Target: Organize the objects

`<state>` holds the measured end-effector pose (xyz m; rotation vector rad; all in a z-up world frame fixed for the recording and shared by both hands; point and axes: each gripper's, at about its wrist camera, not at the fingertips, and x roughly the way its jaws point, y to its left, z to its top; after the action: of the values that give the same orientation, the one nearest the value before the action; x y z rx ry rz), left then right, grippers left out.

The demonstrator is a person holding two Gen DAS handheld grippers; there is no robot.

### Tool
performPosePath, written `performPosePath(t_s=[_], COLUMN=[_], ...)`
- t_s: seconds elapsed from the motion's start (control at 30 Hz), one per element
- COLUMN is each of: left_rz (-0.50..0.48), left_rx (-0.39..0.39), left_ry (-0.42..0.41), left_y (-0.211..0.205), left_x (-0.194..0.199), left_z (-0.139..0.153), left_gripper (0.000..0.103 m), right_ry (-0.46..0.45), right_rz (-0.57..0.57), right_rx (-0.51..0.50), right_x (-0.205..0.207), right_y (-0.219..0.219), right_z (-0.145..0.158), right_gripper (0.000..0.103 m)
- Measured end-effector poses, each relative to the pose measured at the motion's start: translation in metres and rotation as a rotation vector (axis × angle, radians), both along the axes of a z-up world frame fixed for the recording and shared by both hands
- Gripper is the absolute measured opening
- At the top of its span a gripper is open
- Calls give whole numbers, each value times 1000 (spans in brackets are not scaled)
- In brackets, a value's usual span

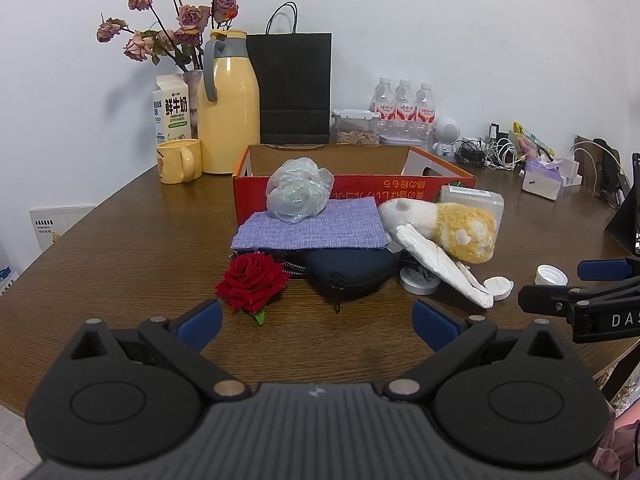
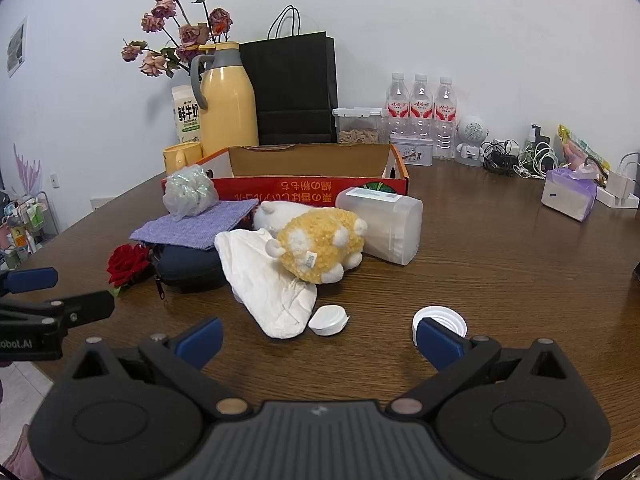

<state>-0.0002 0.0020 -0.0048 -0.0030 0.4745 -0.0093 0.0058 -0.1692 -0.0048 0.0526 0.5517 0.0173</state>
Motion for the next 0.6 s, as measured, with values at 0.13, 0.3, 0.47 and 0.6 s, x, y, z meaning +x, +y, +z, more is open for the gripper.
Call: performPosePath(t_s=[0.13,0.3,0.47,0.6], left_rz=[0,0,1,0], left_rx=[0,-1,-1,-1], left_ry=[0,-1,-2,-2], left_y=[0,0,0,0], left_x=[0,0,0,0], left_z=[0,0,2,2], left_gripper=[103,103,103,103], right_ry=[-1,-1,-1,-1], right_rz=[0,0,-1,0], right_rx=[0,0,0,-1], right_x=[0,0,0,0], right_y=[0,0,0,1], right_z=[0,0,0,0], right_gripper=[103,103,103,103])
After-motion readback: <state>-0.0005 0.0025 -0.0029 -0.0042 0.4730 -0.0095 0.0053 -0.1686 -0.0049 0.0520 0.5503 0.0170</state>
